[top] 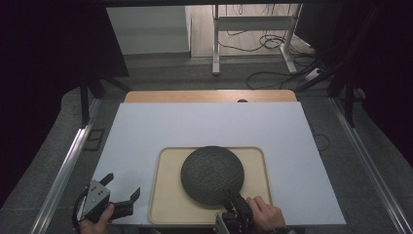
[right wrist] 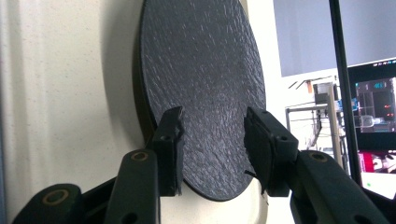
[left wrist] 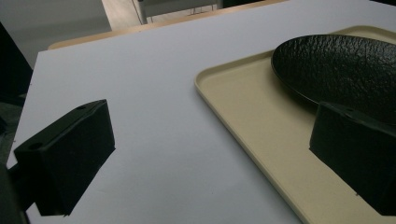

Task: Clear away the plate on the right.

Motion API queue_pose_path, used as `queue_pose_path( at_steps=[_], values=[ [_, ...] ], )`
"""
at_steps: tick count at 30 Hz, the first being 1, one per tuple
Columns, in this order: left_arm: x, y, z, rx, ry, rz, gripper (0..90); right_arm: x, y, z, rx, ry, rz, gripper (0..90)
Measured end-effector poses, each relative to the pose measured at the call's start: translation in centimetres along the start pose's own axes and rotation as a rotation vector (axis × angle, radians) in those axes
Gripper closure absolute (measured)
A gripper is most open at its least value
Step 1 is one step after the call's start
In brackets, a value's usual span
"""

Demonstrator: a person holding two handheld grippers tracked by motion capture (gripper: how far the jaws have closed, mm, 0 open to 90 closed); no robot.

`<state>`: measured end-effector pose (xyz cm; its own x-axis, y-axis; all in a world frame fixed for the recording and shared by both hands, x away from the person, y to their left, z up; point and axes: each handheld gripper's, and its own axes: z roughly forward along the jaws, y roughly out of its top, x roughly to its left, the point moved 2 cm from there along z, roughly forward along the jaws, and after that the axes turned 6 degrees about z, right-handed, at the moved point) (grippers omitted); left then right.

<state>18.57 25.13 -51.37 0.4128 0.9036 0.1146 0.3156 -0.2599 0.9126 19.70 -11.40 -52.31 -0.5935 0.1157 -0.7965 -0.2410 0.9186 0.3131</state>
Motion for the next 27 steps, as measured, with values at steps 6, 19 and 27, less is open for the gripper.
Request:
queue_pose_path(
  at_steps=[6,19,27],
  values=[
    [0.0,0.0,0.1,0.001,-0.002,0.001,0.0,-0.5,-0.5,0.1,-0.001,-0.002,0.050,54.2],
    [-0.1,0.0,0.1,0.007,-0.003,0.006,0.0,-2.0,-1.9,0.2,-0.013,0.030,0.194,49.6],
    [-0.1,0.0,0.1,0.009,-0.003,0.006,0.0,-2.5,-2.4,0.3,-0.014,0.044,0.253,46.8]
  ],
)
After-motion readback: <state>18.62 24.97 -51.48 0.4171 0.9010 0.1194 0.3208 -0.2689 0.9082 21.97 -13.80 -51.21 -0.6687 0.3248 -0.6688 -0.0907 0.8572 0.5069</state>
